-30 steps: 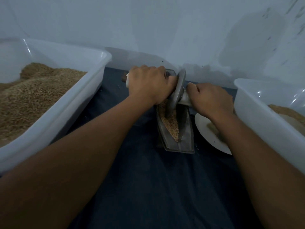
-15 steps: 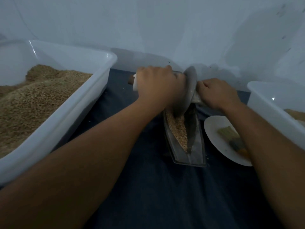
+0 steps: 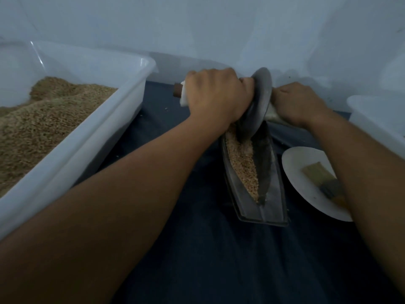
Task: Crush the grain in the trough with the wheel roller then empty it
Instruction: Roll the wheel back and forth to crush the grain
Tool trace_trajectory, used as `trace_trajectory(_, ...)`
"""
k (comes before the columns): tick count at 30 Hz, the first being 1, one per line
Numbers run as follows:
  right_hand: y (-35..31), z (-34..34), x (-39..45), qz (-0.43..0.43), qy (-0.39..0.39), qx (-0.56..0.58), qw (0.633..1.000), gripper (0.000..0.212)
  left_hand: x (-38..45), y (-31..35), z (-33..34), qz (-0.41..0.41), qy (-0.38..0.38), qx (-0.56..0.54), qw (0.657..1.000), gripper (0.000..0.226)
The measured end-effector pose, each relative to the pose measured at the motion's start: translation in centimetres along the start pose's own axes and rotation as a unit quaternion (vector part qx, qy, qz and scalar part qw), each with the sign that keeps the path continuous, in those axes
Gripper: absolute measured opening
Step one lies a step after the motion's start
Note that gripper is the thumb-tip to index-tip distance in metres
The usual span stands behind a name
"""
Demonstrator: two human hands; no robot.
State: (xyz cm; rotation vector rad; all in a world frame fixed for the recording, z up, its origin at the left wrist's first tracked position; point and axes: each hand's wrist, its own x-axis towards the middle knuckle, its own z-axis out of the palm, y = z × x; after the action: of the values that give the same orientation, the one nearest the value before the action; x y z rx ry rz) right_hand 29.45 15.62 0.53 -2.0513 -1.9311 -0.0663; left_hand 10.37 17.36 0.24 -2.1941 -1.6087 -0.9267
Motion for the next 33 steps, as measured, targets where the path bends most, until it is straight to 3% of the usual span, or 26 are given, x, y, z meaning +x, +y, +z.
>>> trace_trajectory(9,-0.4,0.1,-0.8,-0.016,0.047,0.012,0.999,0.061,-1.2,0.3,-0.7,-0.005,0.007,0.006,1.000,0.042)
trace_trajectory(19,-1.0,0.0,-2.9,-0.039,0.077,-0.014,0.996,0.058,-3.7,0.0,-1.7,0.010,0.033,0.014,0.999,0.039)
trace_trajectory(33,-2.5,-0.4,-6.2,0.029,0.095,-0.066,0.993,0.055,-4.7,-0.9,-2.8,0.047,-0.014,-0.012,0.999,0.045)
